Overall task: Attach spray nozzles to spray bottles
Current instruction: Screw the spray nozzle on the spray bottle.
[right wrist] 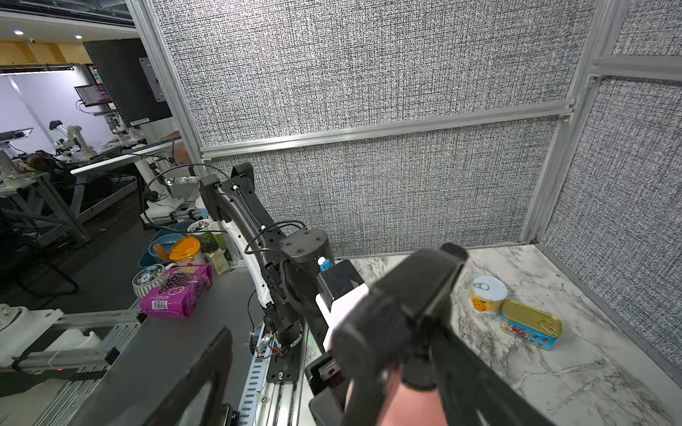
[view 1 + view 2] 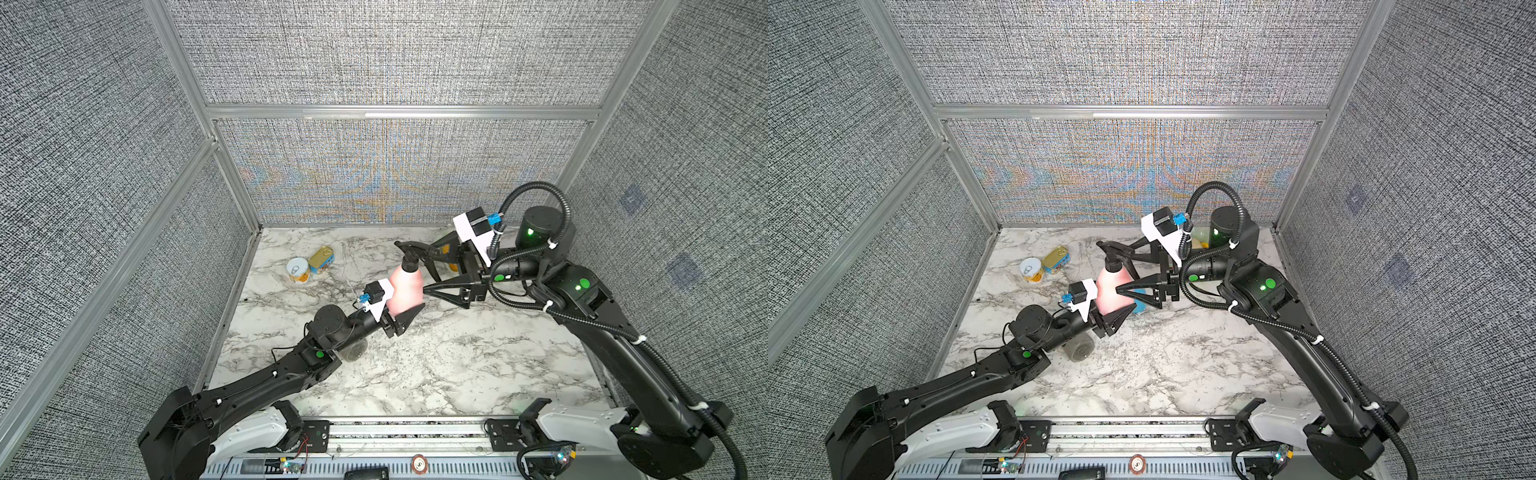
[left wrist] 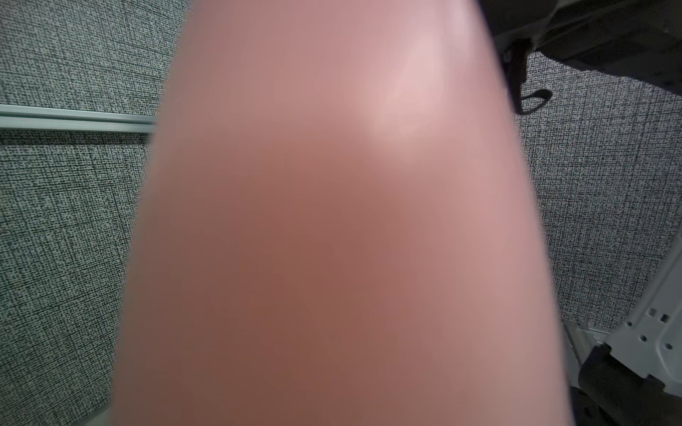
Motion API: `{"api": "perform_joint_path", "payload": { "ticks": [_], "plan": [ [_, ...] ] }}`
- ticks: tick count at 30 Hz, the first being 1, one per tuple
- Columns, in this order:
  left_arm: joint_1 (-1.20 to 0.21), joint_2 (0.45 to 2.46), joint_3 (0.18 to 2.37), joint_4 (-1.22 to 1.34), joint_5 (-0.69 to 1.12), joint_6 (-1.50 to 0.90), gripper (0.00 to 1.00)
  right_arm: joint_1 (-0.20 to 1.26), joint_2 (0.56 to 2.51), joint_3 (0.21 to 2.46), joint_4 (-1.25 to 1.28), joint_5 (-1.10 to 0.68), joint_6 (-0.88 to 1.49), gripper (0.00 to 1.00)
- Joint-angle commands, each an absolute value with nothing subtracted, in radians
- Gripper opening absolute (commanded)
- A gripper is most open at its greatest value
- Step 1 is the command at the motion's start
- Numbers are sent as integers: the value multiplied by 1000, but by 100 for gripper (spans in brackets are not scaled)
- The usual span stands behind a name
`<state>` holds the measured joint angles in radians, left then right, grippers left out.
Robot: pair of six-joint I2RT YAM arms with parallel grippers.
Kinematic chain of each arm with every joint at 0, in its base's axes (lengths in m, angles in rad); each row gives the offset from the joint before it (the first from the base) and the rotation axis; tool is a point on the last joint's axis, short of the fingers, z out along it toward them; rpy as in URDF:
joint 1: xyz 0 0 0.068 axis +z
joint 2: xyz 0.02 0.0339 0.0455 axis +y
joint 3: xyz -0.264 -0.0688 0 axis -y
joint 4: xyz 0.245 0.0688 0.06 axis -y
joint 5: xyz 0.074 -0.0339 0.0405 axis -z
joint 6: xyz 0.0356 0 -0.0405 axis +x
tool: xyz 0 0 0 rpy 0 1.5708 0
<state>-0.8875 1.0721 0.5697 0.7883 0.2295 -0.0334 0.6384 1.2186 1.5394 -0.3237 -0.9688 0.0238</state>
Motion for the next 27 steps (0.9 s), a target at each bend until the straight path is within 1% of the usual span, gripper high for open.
{"api": "perform_joint_path", "payload": {
  "ticks": [1, 7, 12, 16, 18, 22, 27],
  "plan": [
    [-887, 1073, 569, 819, 215, -18, 54, 677, 1218, 1546, -356, -945, 19, 86],
    [-887, 1074, 570, 818, 216, -18, 54, 721, 1224, 1561, -411, -900, -5, 85],
    [-887, 1072, 568, 816, 213, -15, 54, 724, 1178, 1532, -425, -846, -5, 81],
    [-887, 1070, 569, 816, 209, -12, 54, 718, 1114, 1469, -407, -747, -1, 78],
    [-887, 1070, 568, 816, 210, -12, 54, 706, 1094, 1442, -383, -710, 16, 75],
    [-887, 1071, 570, 814, 226, -12, 54, 679, 1106, 1428, -327, -546, 60, 75],
    [-887, 1066, 571, 812, 234, -14, 54, 675, 1196, 1524, -336, -591, 69, 75]
  ]
}}
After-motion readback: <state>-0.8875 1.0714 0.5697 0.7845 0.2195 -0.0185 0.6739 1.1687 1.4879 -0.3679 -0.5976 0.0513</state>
